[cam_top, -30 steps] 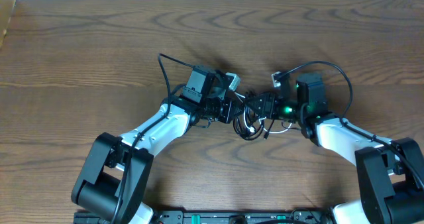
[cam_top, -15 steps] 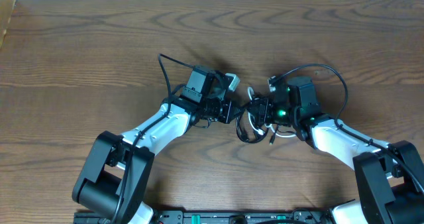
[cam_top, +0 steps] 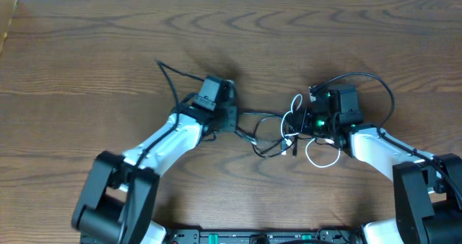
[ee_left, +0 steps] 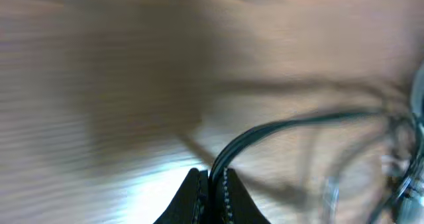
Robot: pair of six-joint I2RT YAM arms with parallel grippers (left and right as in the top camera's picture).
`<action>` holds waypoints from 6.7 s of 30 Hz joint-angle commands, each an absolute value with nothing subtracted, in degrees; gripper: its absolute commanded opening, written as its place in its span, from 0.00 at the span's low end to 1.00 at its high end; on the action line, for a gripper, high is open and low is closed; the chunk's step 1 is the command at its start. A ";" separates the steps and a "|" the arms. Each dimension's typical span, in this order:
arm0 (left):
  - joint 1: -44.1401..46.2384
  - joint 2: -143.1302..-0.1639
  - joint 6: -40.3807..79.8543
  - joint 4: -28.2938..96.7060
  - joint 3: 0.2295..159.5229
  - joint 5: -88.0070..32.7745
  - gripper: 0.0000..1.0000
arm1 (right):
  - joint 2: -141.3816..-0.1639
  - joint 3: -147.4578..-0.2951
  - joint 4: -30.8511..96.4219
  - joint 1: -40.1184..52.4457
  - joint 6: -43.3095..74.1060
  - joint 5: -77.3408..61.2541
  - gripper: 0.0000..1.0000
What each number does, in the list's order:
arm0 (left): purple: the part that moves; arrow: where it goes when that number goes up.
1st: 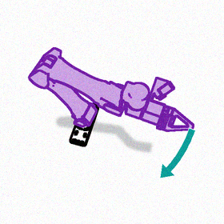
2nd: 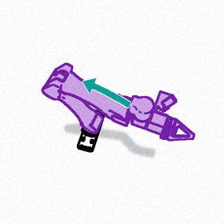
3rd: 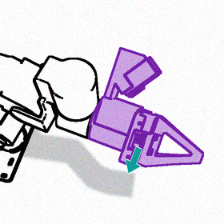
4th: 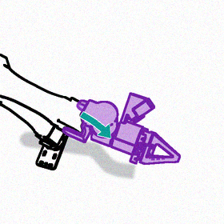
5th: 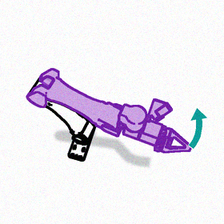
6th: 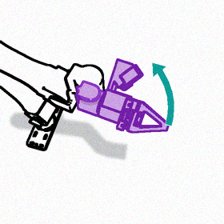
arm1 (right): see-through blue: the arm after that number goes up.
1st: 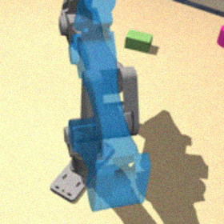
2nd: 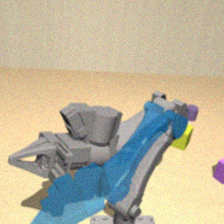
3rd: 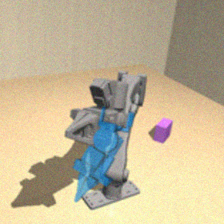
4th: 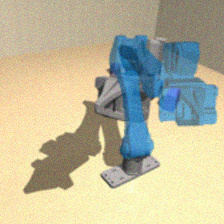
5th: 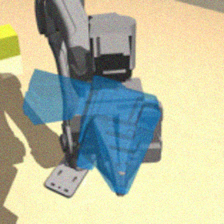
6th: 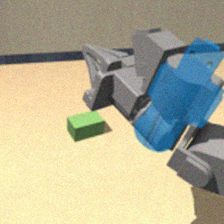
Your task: Untangle cables
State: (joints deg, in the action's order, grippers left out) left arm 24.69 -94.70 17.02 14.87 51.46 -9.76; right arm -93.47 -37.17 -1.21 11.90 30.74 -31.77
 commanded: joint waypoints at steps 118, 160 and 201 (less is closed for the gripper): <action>29.58 -99.15 1.93 2.46 52.80 -47.66 0.08 | -81.41 -38.09 15.64 13.21 9.15 -9.41 0.86; 29.58 -99.15 7.40 4.27 52.77 -28.86 0.08 | -90.98 -37.76 17.85 13.06 22.33 14.52 0.01; 29.58 -99.15 7.35 3.77 52.80 -28.88 0.08 | -90.21 -54.85 39.35 12.84 15.92 -8.10 0.42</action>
State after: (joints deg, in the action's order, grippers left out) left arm 30.00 -98.80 7.49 3.99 51.46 -29.61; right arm -89.95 -52.51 39.75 12.71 20.49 -1.76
